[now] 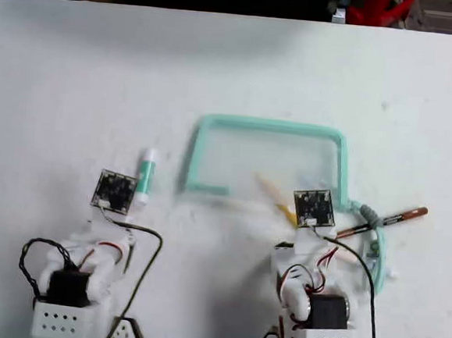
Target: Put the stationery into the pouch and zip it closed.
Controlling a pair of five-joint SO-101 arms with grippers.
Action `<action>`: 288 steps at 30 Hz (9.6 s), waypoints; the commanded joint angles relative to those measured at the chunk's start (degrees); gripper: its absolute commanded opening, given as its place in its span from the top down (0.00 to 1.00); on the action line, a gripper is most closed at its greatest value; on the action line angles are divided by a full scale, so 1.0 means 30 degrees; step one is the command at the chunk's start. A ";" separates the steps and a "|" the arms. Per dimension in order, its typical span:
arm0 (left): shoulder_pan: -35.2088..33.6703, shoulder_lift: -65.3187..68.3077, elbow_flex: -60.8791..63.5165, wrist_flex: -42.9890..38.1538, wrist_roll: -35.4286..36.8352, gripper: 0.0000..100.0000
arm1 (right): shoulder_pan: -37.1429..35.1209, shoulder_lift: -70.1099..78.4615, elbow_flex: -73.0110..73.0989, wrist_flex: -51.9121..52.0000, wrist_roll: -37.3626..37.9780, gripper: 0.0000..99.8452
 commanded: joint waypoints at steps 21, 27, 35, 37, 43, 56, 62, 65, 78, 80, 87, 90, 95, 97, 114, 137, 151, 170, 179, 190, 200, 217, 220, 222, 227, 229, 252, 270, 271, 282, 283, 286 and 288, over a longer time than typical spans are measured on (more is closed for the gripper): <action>0.0278 -0.0132 -0.0059 0.0059 0.0264 0.97 | 0.0073 -0.0132 0.0117 0.0103 0.0088 0.98; 0.0278 -0.0132 -0.0059 0.0059 0.0264 0.97 | 0.0073 -0.0132 0.0117 0.0103 0.0088 0.98; 0.0278 -0.0132 -0.0059 0.0059 0.0264 0.97 | 0.0073 -0.0132 0.0117 0.0103 0.0088 0.98; 0.0278 -0.0132 -0.0059 0.0059 0.0264 0.97 | 0.0073 -0.0132 0.0117 0.0103 0.0088 0.98; 0.0278 -0.0132 -0.0059 0.0059 0.0264 0.97 | 0.0073 -0.0132 0.0117 0.0103 0.0088 0.98; 0.0278 -0.0132 -0.0059 0.0059 0.0264 0.97 | 0.0073 -0.0132 0.0117 0.0103 0.0088 0.98; 0.0278 -0.0132 -0.0059 0.0059 0.0264 0.97 | 0.0073 -0.0132 0.0117 0.0103 0.0088 0.98; 0.0278 -0.0132 -0.0059 0.0059 0.0264 0.97 | 0.0073 -0.0132 0.0117 0.0103 0.0088 0.98; 0.0278 -0.0132 -0.0059 0.0059 0.0264 0.97 | 0.0073 -0.0132 0.0117 0.0103 0.0088 0.98; 0.0278 -0.0132 -0.0059 0.0059 0.0264 0.97 | 0.0073 -0.0132 0.0117 0.0103 0.0088 0.98; 0.0278 -0.0132 -0.0059 0.0059 0.0264 0.97 | 0.0073 -0.0132 0.0117 0.0103 0.0088 0.98; 0.0278 -0.0132 -0.0059 0.0059 0.0264 0.97 | 0.0073 -0.0132 0.0117 0.0103 0.0088 0.98; 0.0278 -0.0132 -0.0059 0.0059 0.0264 0.97 | 0.0073 -0.0132 0.0117 0.0103 0.0088 0.98; 0.0308 -0.0132 -0.0059 0.0059 0.0264 0.97 | 0.0073 -0.0132 0.0117 0.0103 0.0088 0.98; 0.1509 -0.0132 -0.0088 -0.2139 0.0234 0.97 | -0.0015 -0.0132 0.0117 0.0103 -0.0029 0.98; -0.3531 -0.0161 -0.2491 -0.3868 -0.8440 0.97 | 0.0190 -0.0161 0.0117 -0.3355 -0.0029 0.98; 0.2886 -0.0132 -0.6007 -0.7971 -0.8234 0.97 | 0.0073 -0.0044 0.0117 -0.3355 0.0059 0.98; 0.2066 -0.0103 -0.0088 -1.3216 -0.3722 0.97 | -0.1158 -0.0132 0.0117 -0.1656 0.0059 0.98; 0.3267 -0.0103 -0.0088 -1.2249 -0.3751 0.97 | -0.2125 -0.0161 0.0088 -0.8454 0.0117 0.98; 0.2945 -0.0132 -0.0059 -1.2249 -0.3868 0.97 | -0.2242 0.0015 0.0117 -1.6923 -0.0059 0.78; 0.1890 -0.0132 -0.0059 -1.2249 -0.3868 0.97 | -0.0835 -0.0190 0.0117 -1.2703 0.0147 0.78; 0.3004 -0.0132 -0.0117 -1.2103 -0.3868 0.97 | -0.2857 -0.0190 0.0117 -1.0916 0.5626 0.84; 0.2974 -0.0132 -0.0147 -1.2103 -0.3868 0.97 | -0.2769 -0.0190 0.0117 -1.1062 0.5656 1.00; 0.2974 -0.0132 -0.0147 -1.2103 -0.3868 0.97 | -0.2769 -0.0190 0.0117 -1.1062 0.5626 0.91; 0.2945 -0.0132 -0.0234 -1.1985 -0.3868 0.95 | -0.2857 -0.0190 0.0117 -1.1092 0.5597 0.74; 0.2652 -0.0132 -0.0557 -1.1458 -0.3722 0.91 | -0.2857 -0.0190 0.0117 -1.1092 0.5597 0.72; 0.2593 -0.0132 -0.0967 -1.0930 -0.3810 0.91 | -0.2769 -0.0190 0.0117 -1.1092 0.5626 0.77; 0.3179 -0.0132 -0.0850 -1.0637 -0.4161 0.86 | -0.2740 -0.0220 0.0117 -1.1062 0.5773 0.92; 0.3209 -0.0132 -0.0821 -1.0637 -0.4630 0.87 | -0.2740 -0.0220 0.0117 -1.1062 0.5744 0.90; 0.3238 -0.0132 -0.0791 -1.0637 -0.5480 0.98 | -0.2740 -0.0220 0.0117 -1.1092 0.5626 0.74; 0.3238 -0.0132 -0.0791 -1.0637 -0.5480 0.98 | -0.2740 -0.0220 0.0117 -1.1092 0.5626 0.72; 0.3238 -0.0132 -0.0791 -1.0637 -0.5480 0.98 | -0.2740 -0.0220 0.0117 -1.1092 0.5626 0.71; 0.3238 -0.0132 -0.0791 -1.0637 -0.5480 0.98 | -0.2769 -0.0190 0.0117 -1.0945 0.5773 0.77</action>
